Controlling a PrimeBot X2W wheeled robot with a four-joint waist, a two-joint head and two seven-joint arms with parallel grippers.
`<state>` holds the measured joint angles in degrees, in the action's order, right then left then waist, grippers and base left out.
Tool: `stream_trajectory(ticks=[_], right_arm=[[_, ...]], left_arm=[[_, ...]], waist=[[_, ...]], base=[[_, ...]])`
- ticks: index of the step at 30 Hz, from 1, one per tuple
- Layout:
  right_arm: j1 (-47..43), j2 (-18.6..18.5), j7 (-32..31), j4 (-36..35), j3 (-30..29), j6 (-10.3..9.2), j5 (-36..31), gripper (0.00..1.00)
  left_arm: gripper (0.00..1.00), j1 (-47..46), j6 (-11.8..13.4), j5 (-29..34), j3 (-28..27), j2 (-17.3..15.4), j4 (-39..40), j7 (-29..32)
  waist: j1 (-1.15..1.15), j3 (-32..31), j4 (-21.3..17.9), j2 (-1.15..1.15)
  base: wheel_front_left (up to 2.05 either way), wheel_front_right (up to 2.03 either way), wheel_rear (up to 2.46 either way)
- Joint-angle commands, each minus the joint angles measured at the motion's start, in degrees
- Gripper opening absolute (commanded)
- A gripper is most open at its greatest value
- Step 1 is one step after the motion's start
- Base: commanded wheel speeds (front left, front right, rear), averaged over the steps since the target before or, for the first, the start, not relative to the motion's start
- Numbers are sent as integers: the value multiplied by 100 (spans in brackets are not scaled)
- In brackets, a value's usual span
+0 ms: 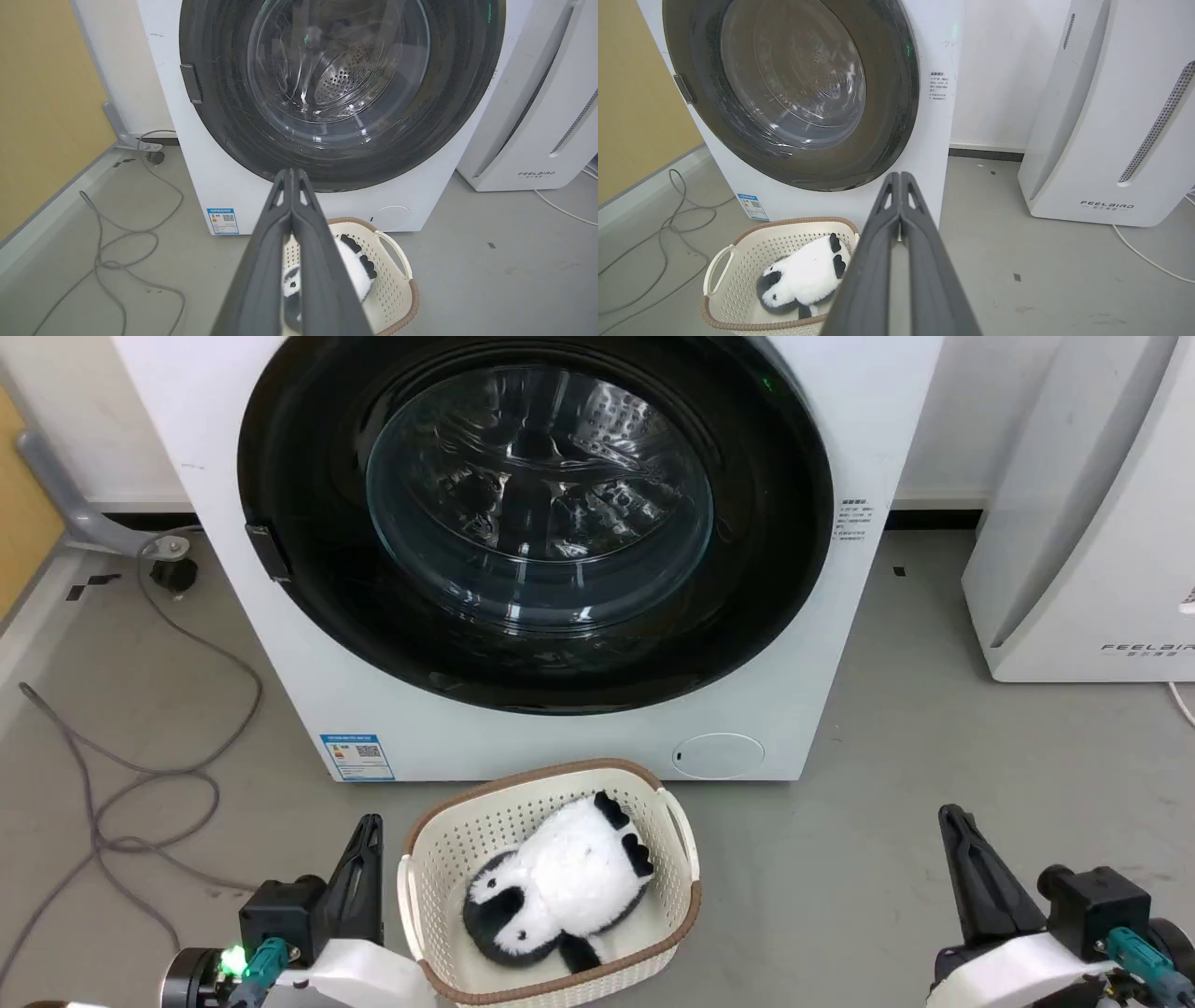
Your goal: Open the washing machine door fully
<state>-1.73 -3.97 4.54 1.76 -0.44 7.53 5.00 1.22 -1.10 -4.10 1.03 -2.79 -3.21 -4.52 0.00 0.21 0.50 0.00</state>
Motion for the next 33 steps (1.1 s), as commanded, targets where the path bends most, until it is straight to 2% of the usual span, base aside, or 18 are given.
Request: stream_trajectory(ticks=[1, 33], right_arm=[[106, 24, -42, -38, 13, -3, -56, 0], [165, 98, -400, -158, 40, -4, -442, 0]], left_arm=[[0, -53, 40, 47, -23, -6, 50, 35], [0, -113, 101, 363, -92, -9, 286, 398]], waist=[[0, -1, -2, 0], [0, -18, -44, 0]], base=[[0, 0, 0], [0, 0, 0]])
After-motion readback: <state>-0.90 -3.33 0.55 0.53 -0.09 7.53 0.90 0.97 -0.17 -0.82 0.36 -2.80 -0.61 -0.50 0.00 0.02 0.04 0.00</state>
